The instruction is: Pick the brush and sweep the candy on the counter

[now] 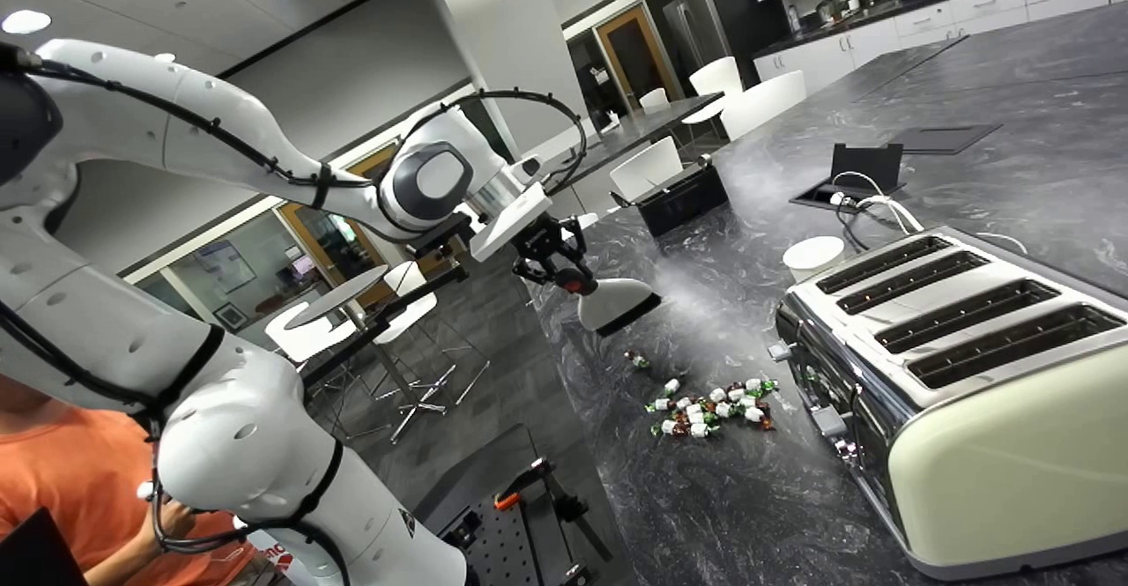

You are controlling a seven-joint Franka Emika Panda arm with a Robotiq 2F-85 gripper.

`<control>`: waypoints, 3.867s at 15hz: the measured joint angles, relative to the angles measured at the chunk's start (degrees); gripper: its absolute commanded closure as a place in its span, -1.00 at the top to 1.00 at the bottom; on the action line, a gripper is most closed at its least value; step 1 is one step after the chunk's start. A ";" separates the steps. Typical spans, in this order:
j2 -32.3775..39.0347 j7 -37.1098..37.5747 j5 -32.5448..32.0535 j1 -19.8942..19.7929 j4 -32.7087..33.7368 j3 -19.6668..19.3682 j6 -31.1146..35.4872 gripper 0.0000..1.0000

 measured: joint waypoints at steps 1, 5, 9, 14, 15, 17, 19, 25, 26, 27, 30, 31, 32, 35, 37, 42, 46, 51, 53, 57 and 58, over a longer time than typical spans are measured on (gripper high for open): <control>0.11 2.55 -2.58 -0.03 -0.64 0.73 1.40 -0.76; 1.00 9.85 -11.41 -0.63 -1.64 1.75 2.52 -0.76; 2.43 11.83 -15.90 -1.77 -1.64 1.31 2.50 -0.76; 4.34 11.83 -17.49 -2.50 -1.63 0.61 2.34 -0.76; 4.61 11.83 -18.25 -2.83 -1.62 0.60 2.29 -0.76; 4.89 11.83 -19.85 -3.68 -1.61 0.50 1.86 -0.76; 4.90 11.83 -21.74 -4.67 -1.59 0.08 1.19 -0.76; 4.85 11.83 -27.52 -7.89 -1.24 -2.20 -1.76 -0.76; 4.82 11.83 -28.61 -8.38 -1.16 -2.43 -2.67 -0.76; 4.77 11.83 -29.87 -8.87 -1.08 -2.64 -3.77 -0.76; 4.37 11.79 -32.63 -9.49 -0.73 -3.64 -7.04 -0.76; 4.16 11.47 -32.64 -9.50 -0.68 -4.02 -7.39 -0.76; 3.96 10.59 -31.71 -9.39 -0.64 -4.47 -7.39 -0.76; 3.01 4.42 -23.32 -7.97 -0.31 -6.22 -7.35 -0.76; 2.05 -0.59 -15.41 -6.40 0.02 -7.21 -7.35 -0.76; 0.06 -3.17 -0.22 -1.55 1.88 -7.08 -7.23 -0.76; 0.66 7.17 3.22 0.65 3.46 -2.94 -2.79 -0.76; 7.61 30.99 -1.79 -2.64 5.99 8.42 8.97 -0.76; 11.45 40.74 -7.60 -5.64 8.22 12.29 10.53 -0.76; 18.54 60.03 -21.46 -9.02 12.96 14.84 12.54 -0.76; 20.30 64.81 -24.75 -8.95 14.10 14.62 13.04 -0.76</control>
